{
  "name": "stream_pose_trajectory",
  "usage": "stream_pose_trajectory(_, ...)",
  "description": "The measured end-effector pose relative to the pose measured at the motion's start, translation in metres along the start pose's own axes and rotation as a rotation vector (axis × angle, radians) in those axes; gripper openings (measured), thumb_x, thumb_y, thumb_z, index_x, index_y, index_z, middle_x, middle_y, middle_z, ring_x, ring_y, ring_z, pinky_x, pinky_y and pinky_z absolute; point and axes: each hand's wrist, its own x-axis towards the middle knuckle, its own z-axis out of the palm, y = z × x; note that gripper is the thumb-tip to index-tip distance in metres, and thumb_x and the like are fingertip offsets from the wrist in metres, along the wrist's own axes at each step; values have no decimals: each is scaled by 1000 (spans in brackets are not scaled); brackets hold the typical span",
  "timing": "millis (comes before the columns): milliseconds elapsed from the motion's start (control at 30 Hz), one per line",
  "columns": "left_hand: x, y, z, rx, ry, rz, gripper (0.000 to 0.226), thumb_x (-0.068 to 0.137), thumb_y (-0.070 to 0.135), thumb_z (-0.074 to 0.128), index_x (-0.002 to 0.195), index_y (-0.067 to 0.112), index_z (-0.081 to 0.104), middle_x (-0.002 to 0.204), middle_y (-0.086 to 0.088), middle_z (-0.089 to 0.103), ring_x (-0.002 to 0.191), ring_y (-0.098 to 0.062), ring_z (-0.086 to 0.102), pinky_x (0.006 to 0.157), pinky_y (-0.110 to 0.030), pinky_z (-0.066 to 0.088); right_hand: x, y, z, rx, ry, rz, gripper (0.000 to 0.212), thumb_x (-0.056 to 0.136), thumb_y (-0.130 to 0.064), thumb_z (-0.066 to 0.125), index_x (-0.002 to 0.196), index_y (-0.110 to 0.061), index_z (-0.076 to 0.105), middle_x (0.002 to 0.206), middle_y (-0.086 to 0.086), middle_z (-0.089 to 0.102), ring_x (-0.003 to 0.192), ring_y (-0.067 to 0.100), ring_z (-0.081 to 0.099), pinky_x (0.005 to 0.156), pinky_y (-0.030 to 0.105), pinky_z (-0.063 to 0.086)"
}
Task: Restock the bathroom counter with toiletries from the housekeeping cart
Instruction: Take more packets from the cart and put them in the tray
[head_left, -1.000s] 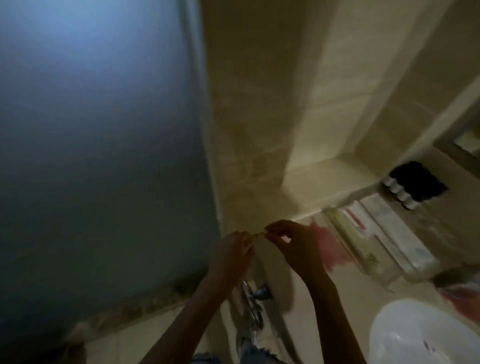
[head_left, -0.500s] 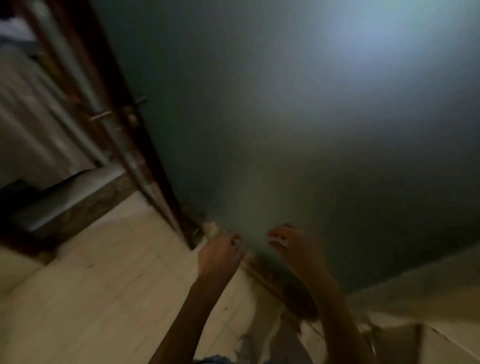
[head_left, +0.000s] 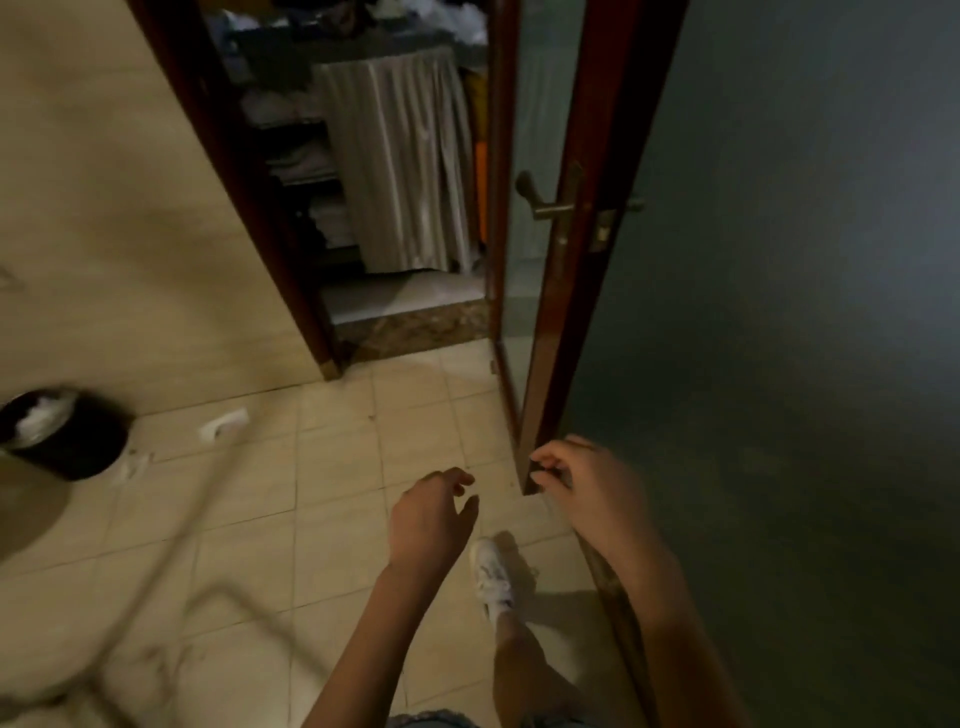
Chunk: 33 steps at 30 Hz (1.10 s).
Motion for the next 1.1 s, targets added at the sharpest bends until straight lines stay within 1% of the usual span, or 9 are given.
stream_pose_trajectory(100,27,-8,-16,-2,63,-57,27,92,36,56,119,34,60,111,13,66,99,-7,62,76,-22,45,42,-15,-3,-28,-16,-83,22,92,-33,61,113,-28,65,110,-15,62,97,3,59,82,23,52)
stream_pose_trajectory(233,73,-12,-32,13,116,-88,27,92,36,57,119,34,60,110,14,66,96,-6,61,75,-21,46,99,-30,-4,-17,-20,-148,24,93,-31,61,116,-26,64,111,-13,63,98,2,59,84,23,51)
stream_pose_trajectory(300,102,-11,-39,22,128,-94,27,92,36,57,120,35,60,110,14,66,96,-5,61,75,-21,48,128,-31,-5,-10,-25,-157,25,92,-31,61,117,-27,64,112,-13,64,99,1,59,86,21,49)
stream_pose_trajectory(433,165,-2,-56,22,173,-70,28,92,37,58,120,36,60,111,15,66,97,-5,62,77,-22,51,193,-30,-13,-14,-15,-182,25,92,-31,62,116,-26,65,112,-11,64,100,4,60,87,28,51)
stream_pose_trajectory(567,229,-3,-75,23,200,-59,28,91,38,58,119,37,60,110,16,65,97,-4,61,78,-22,50,261,-36,-20,-10,13,-194,24,92,-32,61,115,-28,64,111,-14,64,100,2,59,86,26,50)
stream_pose_trajectory(667,274,-11,-87,22,233,-61,28,92,37,58,120,36,60,111,16,65,97,-3,61,78,-21,50,310,-43,-21,11,19,-198,23,91,-32,63,114,-29,65,108,-13,64,99,4,58,85,28,51)
stream_pose_trajectory(900,340,-35,-105,-15,204,-123,30,93,38,57,122,34,59,114,14,64,97,-3,61,77,-19,48,397,-65,-4,-20,-48,-211,22,92,-33,62,113,-30,64,108,-13,65,99,5,58,83,25,48)
stream_pose_trajectory(1033,368,-62,-113,-41,183,-200,30,93,37,56,123,34,58,115,14,63,98,-3,60,77,-18,47,435,-81,19,-73,-146,-228,24,94,-33,59,116,-27,65,111,-12,64,102,6,57,84,25,48)
stream_pose_trajectory(1100,386,-74,-115,-51,150,-201,30,93,37,56,123,34,58,114,14,64,98,-4,60,77,-19,47,457,-86,35,-80,-182,-229,25,94,-35,58,117,-25,66,114,-11,65,104,5,58,85,23,47)
